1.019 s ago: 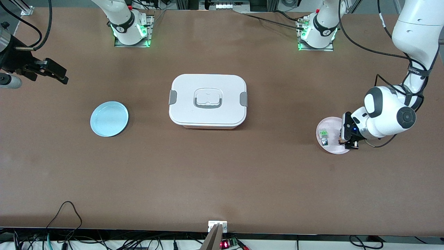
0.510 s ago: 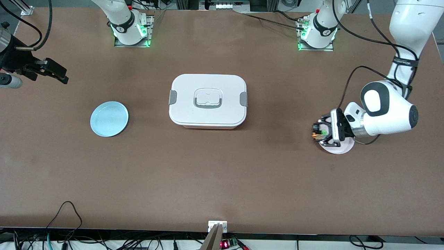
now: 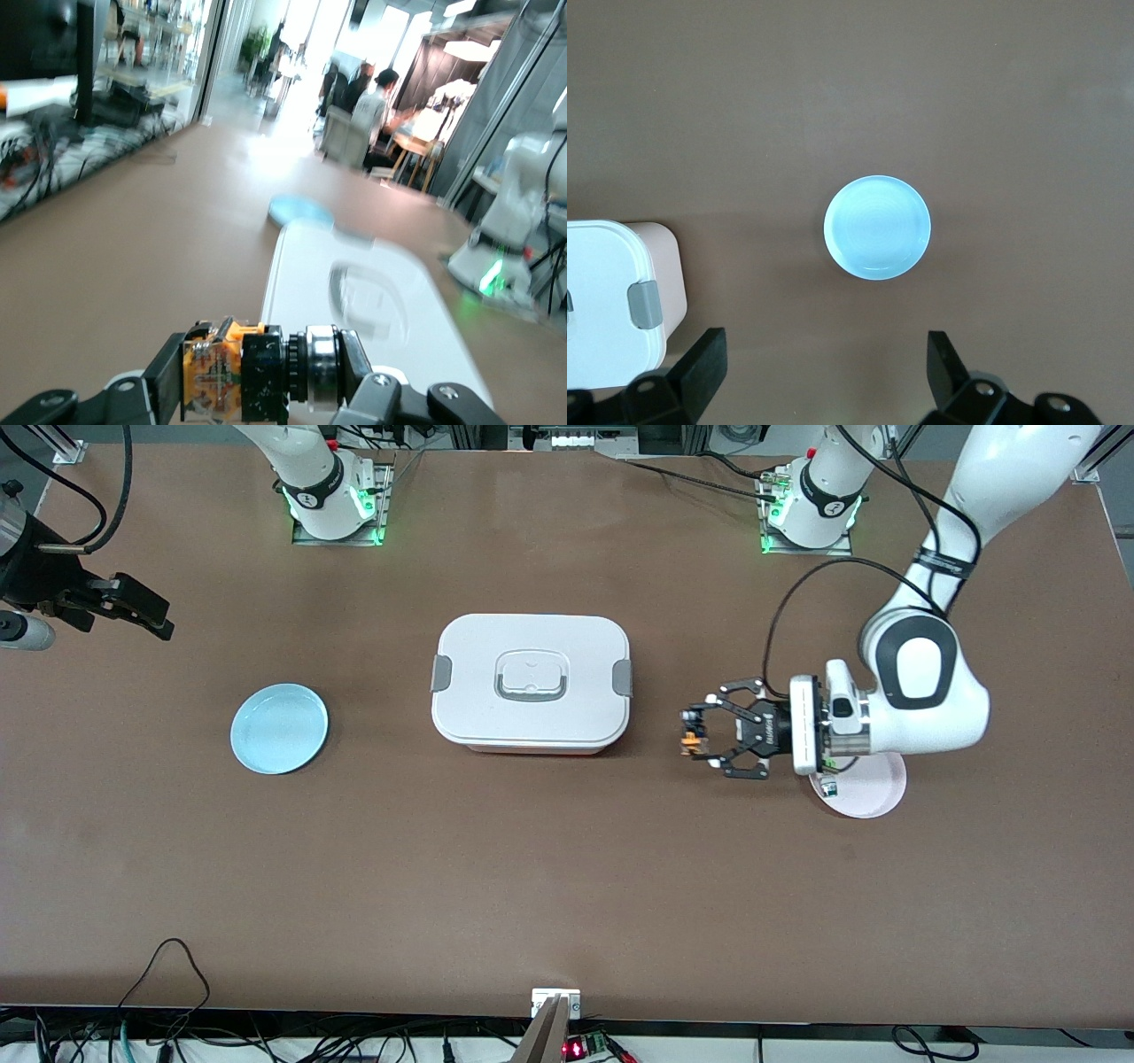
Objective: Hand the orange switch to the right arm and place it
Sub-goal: 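Lift the switch with the left gripper while the right gripper reaches over, then grasp the orange switch with the right gripper beside the left gripper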
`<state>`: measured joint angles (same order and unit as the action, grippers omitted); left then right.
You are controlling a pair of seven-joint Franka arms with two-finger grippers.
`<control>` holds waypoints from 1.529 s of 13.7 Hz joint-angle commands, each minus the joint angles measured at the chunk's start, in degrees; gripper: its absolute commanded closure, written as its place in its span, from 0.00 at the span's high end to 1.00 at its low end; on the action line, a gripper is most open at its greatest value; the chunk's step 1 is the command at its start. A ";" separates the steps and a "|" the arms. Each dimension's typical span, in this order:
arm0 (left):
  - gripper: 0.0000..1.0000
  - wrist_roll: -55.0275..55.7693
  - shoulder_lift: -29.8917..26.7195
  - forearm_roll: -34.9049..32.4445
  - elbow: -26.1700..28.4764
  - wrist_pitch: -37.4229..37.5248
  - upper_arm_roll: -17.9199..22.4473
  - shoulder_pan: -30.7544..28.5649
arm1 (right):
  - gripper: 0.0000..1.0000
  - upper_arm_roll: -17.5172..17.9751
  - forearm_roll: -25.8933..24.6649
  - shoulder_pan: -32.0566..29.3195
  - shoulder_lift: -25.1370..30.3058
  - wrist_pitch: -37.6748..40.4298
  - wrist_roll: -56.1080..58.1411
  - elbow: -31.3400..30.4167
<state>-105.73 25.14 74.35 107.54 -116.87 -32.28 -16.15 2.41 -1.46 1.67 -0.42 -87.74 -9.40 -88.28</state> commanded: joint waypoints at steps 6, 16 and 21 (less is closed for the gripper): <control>0.00 -0.18 -0.62 36.03 -6.46 -6.07 -6.92 12.70 | 1.00 -0.82 18.72 -0.27 -0.11 2.22 3.78 1.27; 0.00 0.79 -0.35 45.18 -12.35 -16.18 -6.92 22.11 | 1.00 -2.41 68.05 -1.50 -4.67 4.25 2.55 -8.30; 0.00 5.36 -0.53 45.01 -14.99 -21.02 -6.13 25.90 | 1.00 -1.53 84.67 1.65 -6.35 -0.13 1.15 -22.09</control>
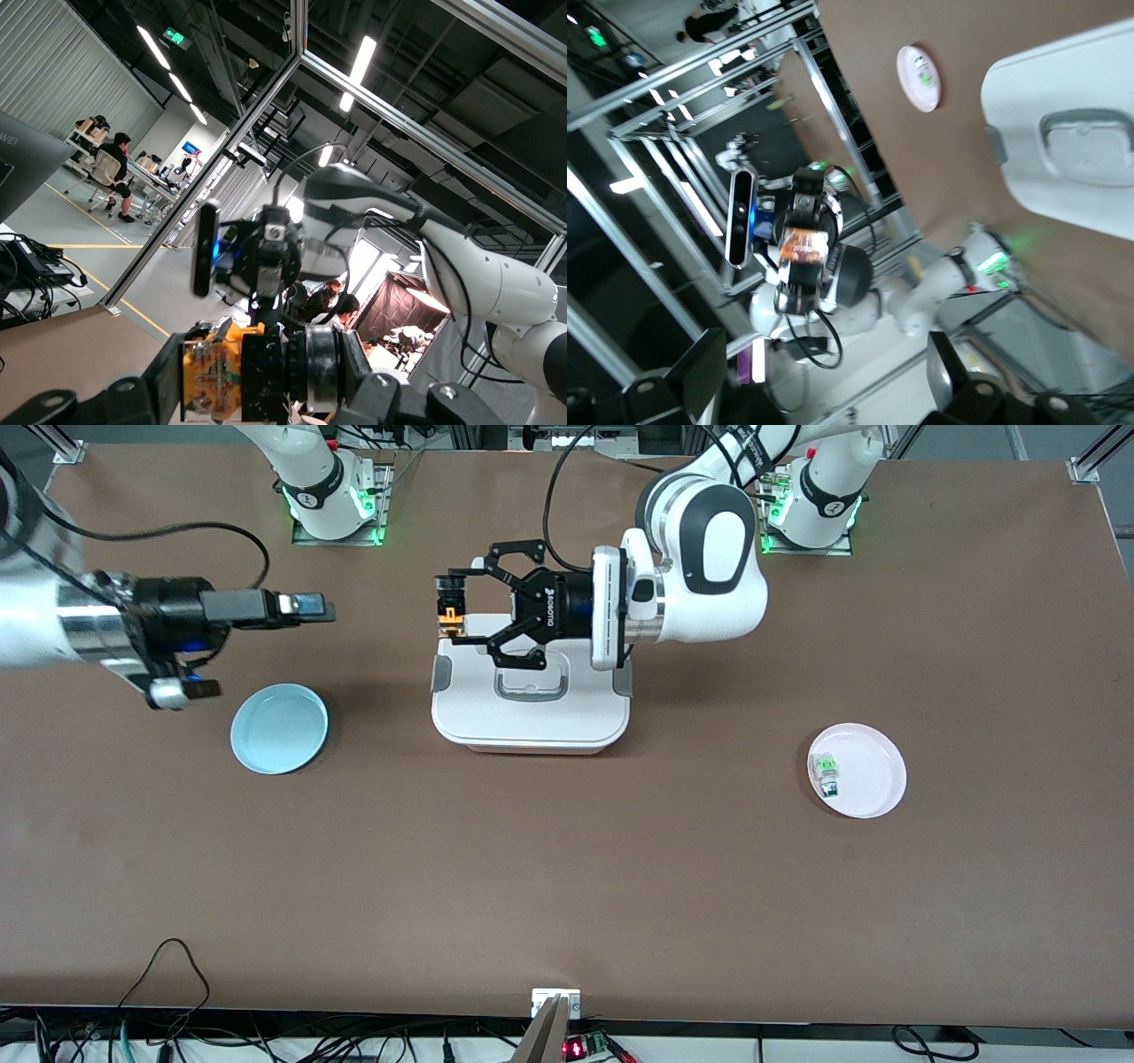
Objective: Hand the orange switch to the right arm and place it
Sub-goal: 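Grasp the orange switch with the right gripper beside the left gripper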
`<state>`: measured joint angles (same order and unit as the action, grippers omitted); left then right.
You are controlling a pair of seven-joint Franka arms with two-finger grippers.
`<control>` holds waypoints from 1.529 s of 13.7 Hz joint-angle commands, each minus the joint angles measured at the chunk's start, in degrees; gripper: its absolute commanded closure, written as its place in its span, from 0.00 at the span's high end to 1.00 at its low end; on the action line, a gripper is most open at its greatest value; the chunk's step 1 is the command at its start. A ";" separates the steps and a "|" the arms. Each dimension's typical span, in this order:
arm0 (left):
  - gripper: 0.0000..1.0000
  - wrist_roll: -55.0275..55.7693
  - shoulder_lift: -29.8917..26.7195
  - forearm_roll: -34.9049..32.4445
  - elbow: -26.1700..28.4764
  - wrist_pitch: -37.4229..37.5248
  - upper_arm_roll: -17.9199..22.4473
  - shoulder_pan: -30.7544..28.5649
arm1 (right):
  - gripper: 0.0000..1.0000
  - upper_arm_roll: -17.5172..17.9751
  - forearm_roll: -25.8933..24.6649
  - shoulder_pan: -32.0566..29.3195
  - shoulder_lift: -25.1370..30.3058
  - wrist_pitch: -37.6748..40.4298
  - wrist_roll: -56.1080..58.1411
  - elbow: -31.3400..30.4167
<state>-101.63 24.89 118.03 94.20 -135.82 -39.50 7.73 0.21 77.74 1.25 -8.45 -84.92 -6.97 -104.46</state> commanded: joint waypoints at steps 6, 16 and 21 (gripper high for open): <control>0.00 1.70 -0.36 1.41 -1.65 -2.52 1.09 2.38 | 1.00 5.50 11.47 3.68 2.56 -8.51 -19.02 -8.04; 0.00 1.61 -0.45 1.32 -1.65 -2.52 1.09 2.38 | 0.99 11.04 15.77 4.03 2.56 -16.60 -26.17 -6.19; 0.00 1.61 -0.37 1.32 -1.65 -2.52 1.09 2.38 | 0.41 10.95 15.60 3.85 2.47 -15.98 -25.46 -6.01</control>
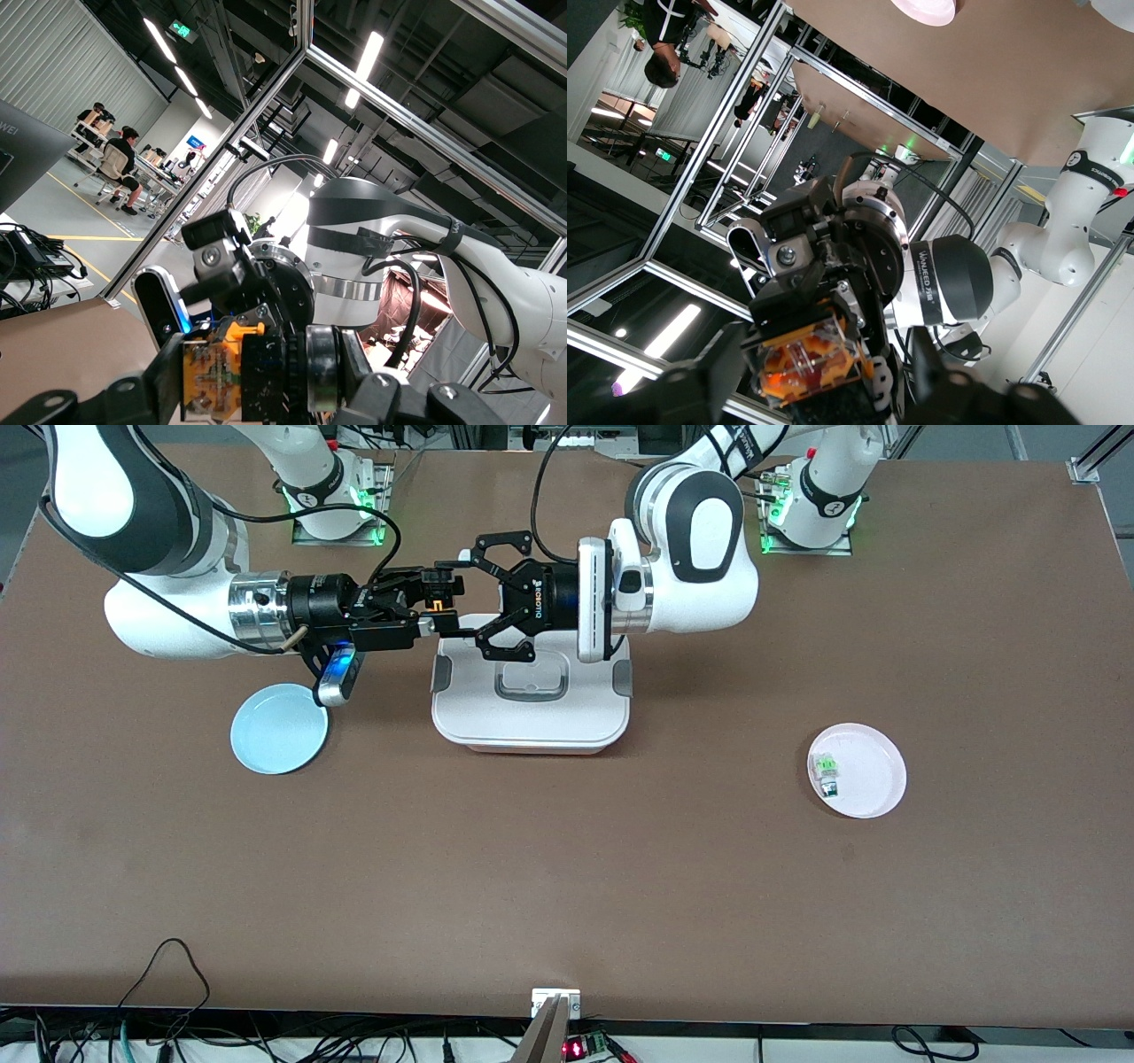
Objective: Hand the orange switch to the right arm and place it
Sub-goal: 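Open the left gripper and withdraw it while the right gripper carries switch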
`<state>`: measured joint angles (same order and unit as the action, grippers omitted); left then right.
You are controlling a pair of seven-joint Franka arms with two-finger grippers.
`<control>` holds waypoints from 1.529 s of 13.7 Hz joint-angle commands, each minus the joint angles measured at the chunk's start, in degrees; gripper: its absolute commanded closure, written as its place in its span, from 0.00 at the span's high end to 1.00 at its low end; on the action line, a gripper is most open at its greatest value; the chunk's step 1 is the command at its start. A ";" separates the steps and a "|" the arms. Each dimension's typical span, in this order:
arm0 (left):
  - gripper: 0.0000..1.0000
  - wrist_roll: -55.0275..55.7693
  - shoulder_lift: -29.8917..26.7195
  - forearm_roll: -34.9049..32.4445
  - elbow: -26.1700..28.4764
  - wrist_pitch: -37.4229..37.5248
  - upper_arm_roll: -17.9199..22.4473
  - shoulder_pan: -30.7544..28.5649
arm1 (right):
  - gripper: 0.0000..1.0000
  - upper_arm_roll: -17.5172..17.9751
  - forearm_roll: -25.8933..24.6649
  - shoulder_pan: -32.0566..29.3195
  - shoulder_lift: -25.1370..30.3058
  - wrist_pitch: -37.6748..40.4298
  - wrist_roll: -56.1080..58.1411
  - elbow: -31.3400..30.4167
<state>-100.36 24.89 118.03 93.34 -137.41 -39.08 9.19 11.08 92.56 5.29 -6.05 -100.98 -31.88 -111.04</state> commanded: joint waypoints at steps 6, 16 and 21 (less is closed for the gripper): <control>0.00 0.34 -0.37 1.41 -0.79 -0.93 0.67 0.91 | 0.00 -0.10 0.61 -0.28 0.08 0.34 -0.20 0.82; 1.00 -0.19 -3.18 0.62 2.20 -0.58 0.94 -9.08 | 0.00 -0.36 -5.25 -1.86 -0.01 0.43 1.28 3.45; 1.00 -0.45 -5.64 -2.09 7.64 -0.06 1.02 -25.24 | 0.00 -0.27 -25.80 -7.31 -0.89 6.75 14.18 7.06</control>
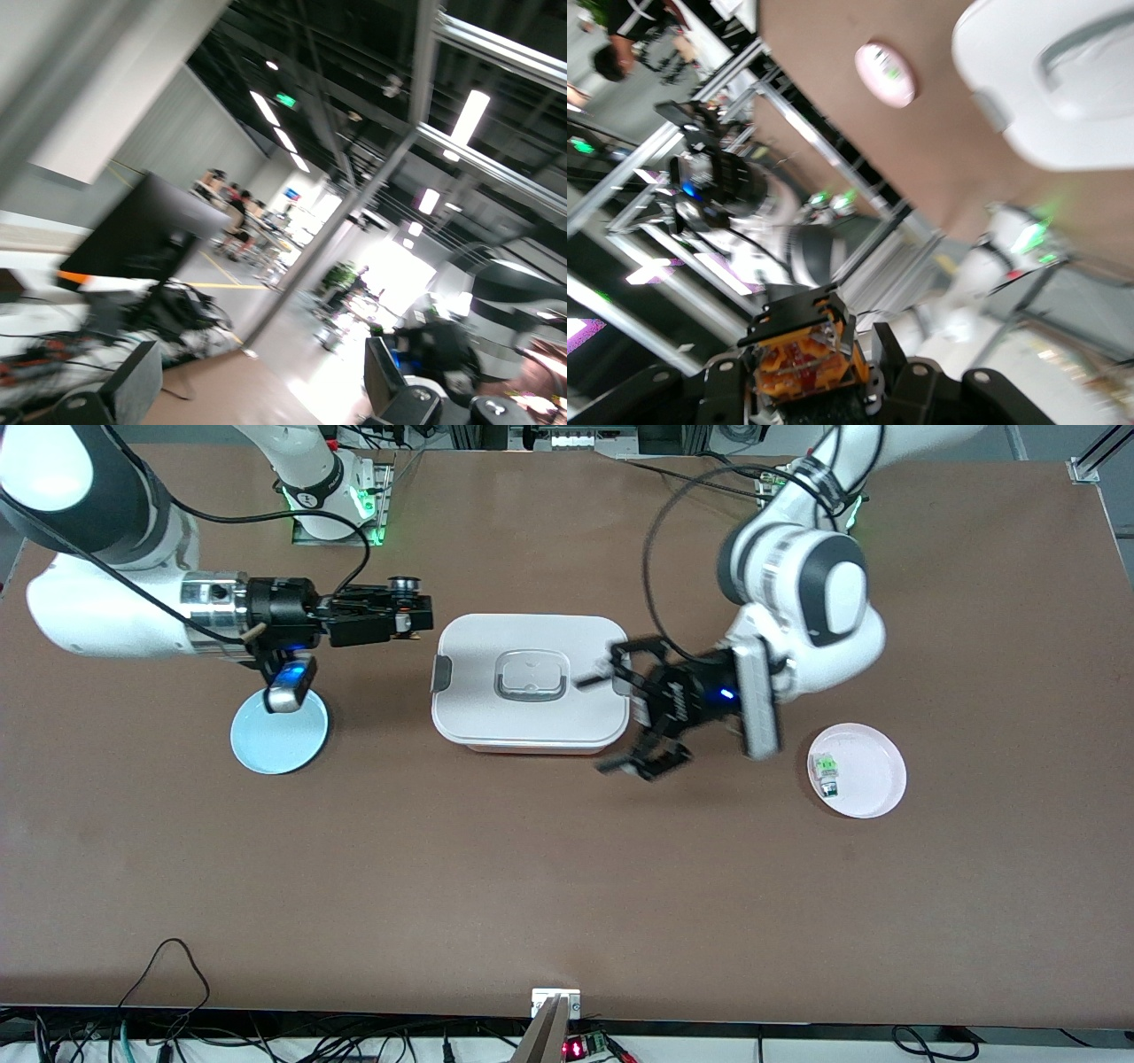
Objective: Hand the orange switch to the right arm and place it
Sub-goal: 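Open the left gripper and withdraw it while the right gripper carries switch, then lower the switch onto the blue dish and open the right gripper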
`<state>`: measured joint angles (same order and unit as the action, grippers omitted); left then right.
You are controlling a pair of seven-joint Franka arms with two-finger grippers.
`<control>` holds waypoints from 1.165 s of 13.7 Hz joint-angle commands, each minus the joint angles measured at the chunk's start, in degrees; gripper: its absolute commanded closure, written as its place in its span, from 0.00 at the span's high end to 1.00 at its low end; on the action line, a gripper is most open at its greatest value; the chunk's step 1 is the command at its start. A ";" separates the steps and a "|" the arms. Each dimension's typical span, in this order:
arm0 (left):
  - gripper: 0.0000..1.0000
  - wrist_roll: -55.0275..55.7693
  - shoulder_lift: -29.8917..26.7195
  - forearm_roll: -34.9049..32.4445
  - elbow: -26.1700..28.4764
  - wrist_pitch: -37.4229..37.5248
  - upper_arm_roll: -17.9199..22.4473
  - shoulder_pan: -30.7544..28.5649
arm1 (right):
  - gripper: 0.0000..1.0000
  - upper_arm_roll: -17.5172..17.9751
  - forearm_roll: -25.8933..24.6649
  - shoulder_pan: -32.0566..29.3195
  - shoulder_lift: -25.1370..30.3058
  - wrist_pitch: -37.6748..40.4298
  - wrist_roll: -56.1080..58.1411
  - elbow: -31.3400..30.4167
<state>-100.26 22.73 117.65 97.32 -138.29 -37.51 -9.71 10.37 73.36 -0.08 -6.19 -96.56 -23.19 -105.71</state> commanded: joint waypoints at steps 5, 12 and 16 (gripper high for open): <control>1.00 -0.20 -2.96 -25.25 7.62 22.59 -0.46 -27.44 | 0.00 0.35 -34.80 -3.35 -0.76 2.70 25.96 2.00; 1.00 16.43 -6.11 -63.79 -1.14 23.94 5.78 -32.04 | 0.00 -4.20 -61.39 -4.40 -3.39 -3.43 65.20 -0.72; 1.00 37.81 -7.96 -90.54 -10.64 25.78 6.04 -29.07 | 0.00 -8.52 -63.78 -4.40 -5.33 -19.39 90.72 -8.87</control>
<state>-70.30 15.95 34.99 89.94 -113.76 -32.48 -41.47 2.27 10.56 -4.63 -12.12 -108.50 58.28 -109.42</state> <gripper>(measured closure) 0.000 0.515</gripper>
